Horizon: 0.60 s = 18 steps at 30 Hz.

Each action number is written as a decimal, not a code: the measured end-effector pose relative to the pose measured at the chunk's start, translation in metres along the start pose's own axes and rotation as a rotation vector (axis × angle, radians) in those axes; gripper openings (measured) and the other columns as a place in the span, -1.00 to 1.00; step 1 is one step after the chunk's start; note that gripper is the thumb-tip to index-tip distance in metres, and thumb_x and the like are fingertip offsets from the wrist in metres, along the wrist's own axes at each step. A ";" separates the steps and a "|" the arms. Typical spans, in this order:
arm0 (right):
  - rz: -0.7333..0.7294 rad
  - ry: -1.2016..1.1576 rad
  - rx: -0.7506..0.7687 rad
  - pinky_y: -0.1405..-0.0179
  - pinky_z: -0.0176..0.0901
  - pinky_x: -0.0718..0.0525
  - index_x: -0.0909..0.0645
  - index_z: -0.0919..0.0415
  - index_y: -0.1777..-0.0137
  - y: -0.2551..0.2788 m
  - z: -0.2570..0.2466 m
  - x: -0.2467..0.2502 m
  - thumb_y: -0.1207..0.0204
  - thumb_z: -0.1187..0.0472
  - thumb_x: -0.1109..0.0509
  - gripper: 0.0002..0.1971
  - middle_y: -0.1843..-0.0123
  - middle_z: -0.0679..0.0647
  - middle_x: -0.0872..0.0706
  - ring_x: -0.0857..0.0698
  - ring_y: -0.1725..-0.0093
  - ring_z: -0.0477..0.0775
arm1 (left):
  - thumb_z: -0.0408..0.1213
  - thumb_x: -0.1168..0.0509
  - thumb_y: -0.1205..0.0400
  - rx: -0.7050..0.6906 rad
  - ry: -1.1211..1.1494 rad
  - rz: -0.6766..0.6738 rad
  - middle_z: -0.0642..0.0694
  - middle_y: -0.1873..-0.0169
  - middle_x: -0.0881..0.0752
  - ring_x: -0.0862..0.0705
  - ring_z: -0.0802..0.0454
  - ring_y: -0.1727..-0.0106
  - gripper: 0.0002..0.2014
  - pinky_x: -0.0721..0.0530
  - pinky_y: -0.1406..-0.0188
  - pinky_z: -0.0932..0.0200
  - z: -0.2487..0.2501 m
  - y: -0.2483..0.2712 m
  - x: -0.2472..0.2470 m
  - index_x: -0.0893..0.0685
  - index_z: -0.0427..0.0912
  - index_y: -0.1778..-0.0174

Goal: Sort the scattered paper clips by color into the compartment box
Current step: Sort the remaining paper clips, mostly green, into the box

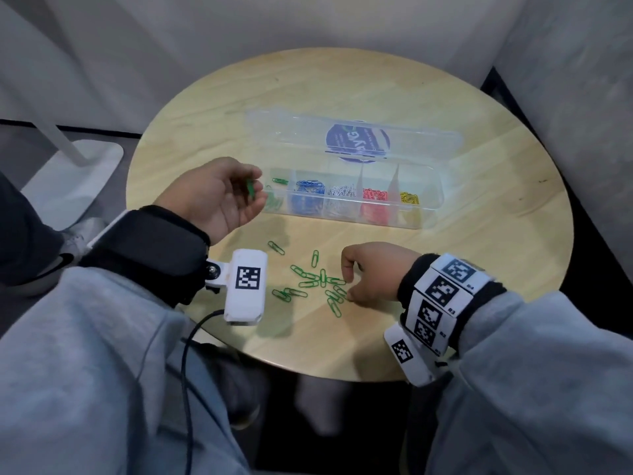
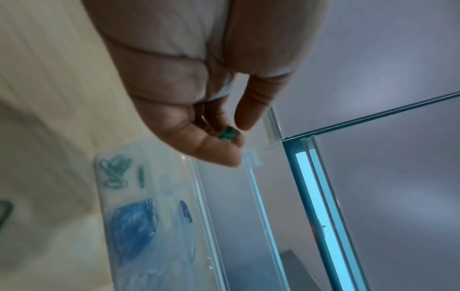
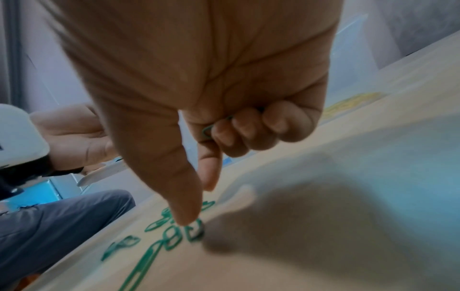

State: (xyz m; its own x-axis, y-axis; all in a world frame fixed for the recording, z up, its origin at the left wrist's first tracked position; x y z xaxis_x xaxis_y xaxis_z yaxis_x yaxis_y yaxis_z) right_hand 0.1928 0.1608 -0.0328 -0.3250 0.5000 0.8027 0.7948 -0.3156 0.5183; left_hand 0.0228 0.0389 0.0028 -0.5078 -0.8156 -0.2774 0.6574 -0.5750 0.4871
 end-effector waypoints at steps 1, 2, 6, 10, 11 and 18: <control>0.000 0.013 0.004 0.11 -0.14 -0.56 -0.54 0.06 -0.02 -0.001 0.000 -0.001 -0.42 0.16 -0.44 -0.80 0.05 -0.01 -0.56 -0.55 0.06 0.06 | -0.30 -0.10 -0.66 0.021 0.006 0.024 -0.07 0.49 -0.51 -0.57 0.15 0.60 -0.73 -0.60 0.62 0.41 -0.001 -0.002 0.002 -0.52 -0.21 0.37; -0.002 0.024 0.012 0.03 -0.11 -0.58 -0.54 0.04 -0.06 -0.003 -0.001 -0.002 -0.42 0.16 -0.44 -0.76 0.02 -0.01 -0.56 -0.56 0.03 0.08 | -0.25 -0.12 -0.65 0.047 -0.025 0.045 -0.06 0.51 -0.50 -0.54 0.15 0.62 -0.72 -0.54 0.66 0.42 -0.003 -0.005 0.003 -0.50 -0.19 0.38; 0.003 0.046 0.058 -0.07 -0.06 -0.61 -0.54 0.03 -0.07 -0.007 -0.004 -0.005 -0.44 0.17 -0.42 -0.78 -0.11 0.02 -0.62 -0.60 -0.06 0.12 | -0.25 -0.26 -0.60 0.035 -0.676 0.068 -0.02 0.48 -0.41 -0.35 0.11 0.56 -0.88 -0.30 0.67 0.37 -0.012 -0.014 0.003 -0.58 -0.17 0.23; 0.024 0.094 0.084 0.00 -0.07 -0.58 -0.57 0.06 -0.05 -0.010 -0.004 -0.005 -0.51 0.17 -0.35 -0.86 -0.10 0.03 -0.63 -0.62 -0.07 0.14 | -0.28 -0.38 -0.48 -0.090 -1.465 0.008 0.09 0.38 -0.52 -0.47 0.13 0.36 -0.86 -0.38 0.39 0.21 -0.024 -0.014 0.000 -0.65 0.02 0.09; 0.032 0.100 0.087 0.00 -0.07 -0.58 -0.57 0.06 -0.06 -0.010 -0.004 -0.004 -0.52 0.14 -0.35 -0.86 -0.11 0.03 -0.64 -0.62 -0.09 0.14 | -0.30 -0.38 -0.46 -0.082 -1.513 -0.002 0.09 0.37 -0.52 -0.48 0.12 0.36 -0.82 -0.38 0.38 0.21 -0.027 -0.015 -0.001 -0.63 0.05 0.09; 0.015 0.124 0.126 -0.03 -0.04 -0.61 -0.57 0.04 -0.09 -0.011 -0.008 -0.006 -0.52 0.19 -0.35 -0.84 -0.09 0.03 -0.62 -0.63 -0.10 0.15 | -0.31 -0.41 -0.45 -0.055 -1.695 -0.036 0.09 0.39 -0.51 -0.55 -0.04 0.21 -0.84 -0.38 0.36 0.23 -0.042 -0.018 -0.008 -0.56 0.03 0.25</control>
State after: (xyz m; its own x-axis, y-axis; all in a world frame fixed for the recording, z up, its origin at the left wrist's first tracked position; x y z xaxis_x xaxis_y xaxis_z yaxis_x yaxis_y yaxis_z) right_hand 0.1819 0.1543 -0.0413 -0.3675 0.3901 0.8443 0.8555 -0.2144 0.4714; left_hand 0.0387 0.0529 -0.0389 -0.4795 0.1566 0.8634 0.6317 -0.6214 0.4635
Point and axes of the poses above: each hand's wrist, its own y-axis away from the middle knuckle, its own x-axis out of the back of the hand, z = x × y, the point moved 2 cm from there along -y, towards the middle knuckle
